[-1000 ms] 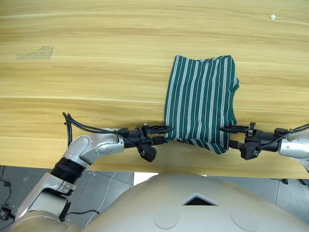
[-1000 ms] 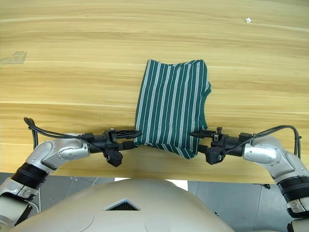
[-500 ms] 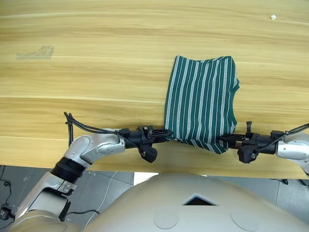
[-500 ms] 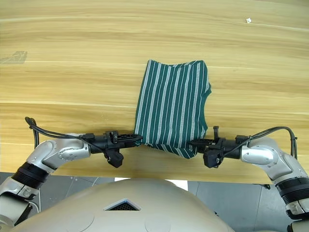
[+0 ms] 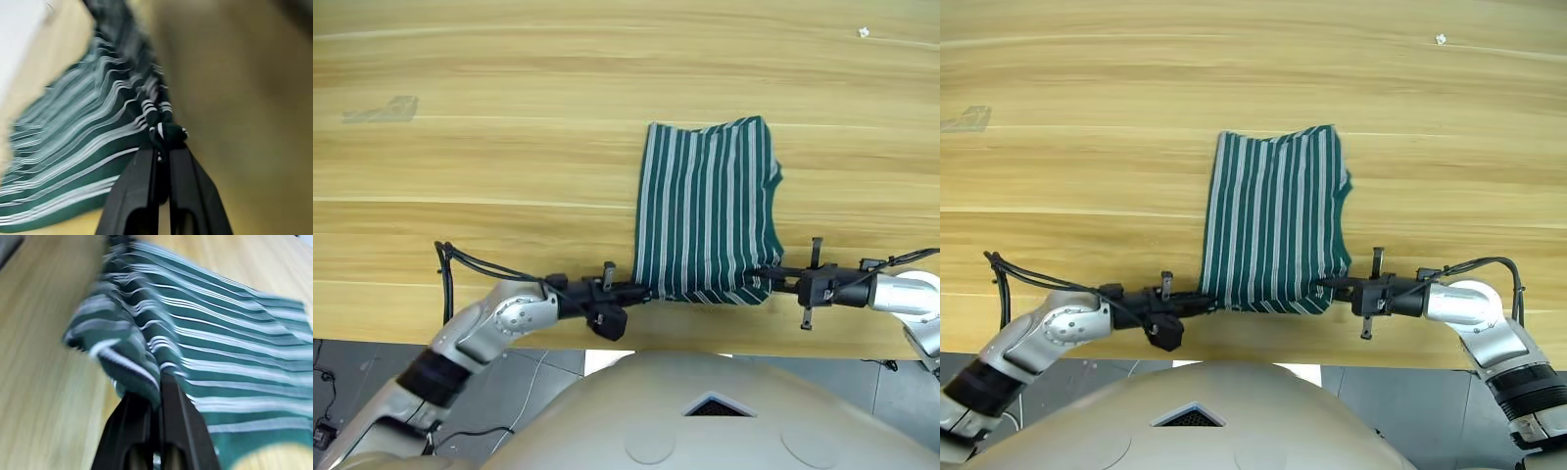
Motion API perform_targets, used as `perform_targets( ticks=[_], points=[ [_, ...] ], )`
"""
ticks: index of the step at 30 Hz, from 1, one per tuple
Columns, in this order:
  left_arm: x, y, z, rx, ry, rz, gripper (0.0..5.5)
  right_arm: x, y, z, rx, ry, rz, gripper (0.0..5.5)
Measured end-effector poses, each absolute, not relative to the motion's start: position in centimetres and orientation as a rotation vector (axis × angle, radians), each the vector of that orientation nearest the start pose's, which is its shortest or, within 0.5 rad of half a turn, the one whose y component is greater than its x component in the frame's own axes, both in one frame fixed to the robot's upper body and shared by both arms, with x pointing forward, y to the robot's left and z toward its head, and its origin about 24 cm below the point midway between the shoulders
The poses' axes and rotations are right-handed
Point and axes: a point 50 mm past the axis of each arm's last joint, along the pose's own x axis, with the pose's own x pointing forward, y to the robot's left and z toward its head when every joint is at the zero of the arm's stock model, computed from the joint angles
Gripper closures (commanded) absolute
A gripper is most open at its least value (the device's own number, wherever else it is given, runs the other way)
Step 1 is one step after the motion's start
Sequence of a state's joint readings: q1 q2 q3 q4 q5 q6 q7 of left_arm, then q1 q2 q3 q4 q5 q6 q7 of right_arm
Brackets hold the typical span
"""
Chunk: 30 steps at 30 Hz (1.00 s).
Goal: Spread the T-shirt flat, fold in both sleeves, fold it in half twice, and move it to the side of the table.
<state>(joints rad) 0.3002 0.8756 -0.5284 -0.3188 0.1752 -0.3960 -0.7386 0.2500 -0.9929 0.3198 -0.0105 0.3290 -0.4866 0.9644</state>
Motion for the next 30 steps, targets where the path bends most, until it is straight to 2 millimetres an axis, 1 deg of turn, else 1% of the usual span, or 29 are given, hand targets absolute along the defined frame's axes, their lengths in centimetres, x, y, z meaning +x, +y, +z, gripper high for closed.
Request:
perform_targets(
  ticks=[1,3,4,6,9,14,16,19,21,22,24,25,30],
  points=[
    [11.0,14.3,3.4,0.697,0.114,-1.531,5.42,15.6,-22.8,4.4,-0.467,0.252,1.339,5.5],
    [11.0,14.0,5.0,0.637,0.116,-1.529,5.42,16.2,-23.0,5.0,-0.406,0.275,1.325,5.5],
    [11.0,13.9,6.1,0.617,0.111,-1.541,5.42,16.4,-23.1,5.4,-0.351,0.29,1.319,5.5],
    [10.8,14.0,7.4,0.582,0.123,-1.548,5.42,16.6,-23.2,5.8,-0.254,0.325,1.316,5.5],
    [10.9,14.2,8.5,0.555,0.13,-1.535,5.42,16.6,-23.5,6.1,-0.169,0.378,1.321,5.5],
    [11.1,14.5,8.7,0.543,0.162,-1.534,5.42,14.9,-23.3,5.9,-0.095,0.472,1.384,5.5],
    [11.0,14.6,8.7,0.545,0.172,-1.537,5.42,14.5,-23.3,7.0,-0.07,0.479,1.423,5.5],
    [10.9,15.1,8.8,0.564,0.193,-1.544,5.42,14.8,-23.0,8.8,-0.063,0.438,1.451,5.5],
    [11.0,15.6,9.1,0.572,0.2,-1.546,5.42,15.2,-22.9,9.4,-0.076,0.42,1.461,5.5],
    [11.2,15.8,9.5,0.555,0.194,-1.542,5.42,15.7,-22.9,9.7,-0.115,0.404,1.456,5.5],
    [12.1,16.1,10.2,0.537,0.172,-1.512,5.42,17.3,-22.8,10.0,-0.193,0.369,1.425,5.5],
    [13.0,16.4,10.6,0.529,0.158,-1.483,5.42,18.2,-22.7,10.0,-0.218,0.347,1.403,5.5],
    [18.3,17.2,11.8,0.472,0.061,-1.252,5.42,22.5,-21.7,9.5,-0.299,0.284,1.331,5.5]
  ],
)
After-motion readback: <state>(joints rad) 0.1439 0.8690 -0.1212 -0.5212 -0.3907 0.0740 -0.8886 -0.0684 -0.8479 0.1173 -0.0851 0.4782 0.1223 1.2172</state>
